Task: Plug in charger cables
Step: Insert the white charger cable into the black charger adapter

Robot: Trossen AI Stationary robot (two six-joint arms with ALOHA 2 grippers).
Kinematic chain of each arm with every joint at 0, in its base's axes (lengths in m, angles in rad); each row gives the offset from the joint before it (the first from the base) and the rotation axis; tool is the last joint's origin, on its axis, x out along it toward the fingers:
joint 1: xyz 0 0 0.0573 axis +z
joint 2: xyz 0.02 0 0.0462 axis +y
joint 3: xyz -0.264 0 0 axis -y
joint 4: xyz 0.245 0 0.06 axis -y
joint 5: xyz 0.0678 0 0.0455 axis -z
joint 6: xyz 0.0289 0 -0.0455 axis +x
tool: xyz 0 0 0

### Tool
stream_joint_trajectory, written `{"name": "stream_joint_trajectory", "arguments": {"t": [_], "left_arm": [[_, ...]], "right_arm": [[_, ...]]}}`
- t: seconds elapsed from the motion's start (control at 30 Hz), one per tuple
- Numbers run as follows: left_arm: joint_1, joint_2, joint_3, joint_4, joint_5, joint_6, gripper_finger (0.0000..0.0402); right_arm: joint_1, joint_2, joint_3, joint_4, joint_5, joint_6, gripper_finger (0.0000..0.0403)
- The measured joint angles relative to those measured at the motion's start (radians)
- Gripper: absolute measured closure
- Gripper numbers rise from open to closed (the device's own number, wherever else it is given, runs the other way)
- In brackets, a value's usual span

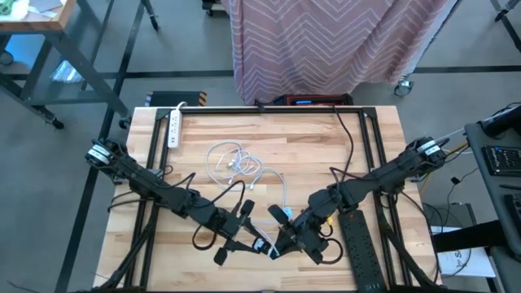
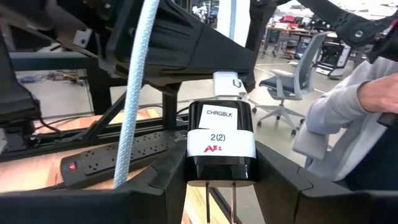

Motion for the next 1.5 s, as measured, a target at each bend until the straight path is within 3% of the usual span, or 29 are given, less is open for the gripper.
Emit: {"name": "stream_joint_trajectory", "arguments": {"t": [0.77,1.0,1.5], "left_arm": [[0.000,0.000,0.000,-0.004,0.003,-0.001,0.0266],[0.001,-0.013,0.003,0.015,-0.055,-0.010,0.0266],[-0.001,-0.040,-0.009,-0.004,-0.045,-0.004,0.0267]], "right_arm": [[0.000,-0.005,-0.001,-0.036,0.041,-0.018,0.0403],[0.001,-0.002,-0.005,-0.086,0.085,-0.018,0.0403],[0.019,-0.037,-0.001,-0.141,0.153,-0.021,0.0403]]}}
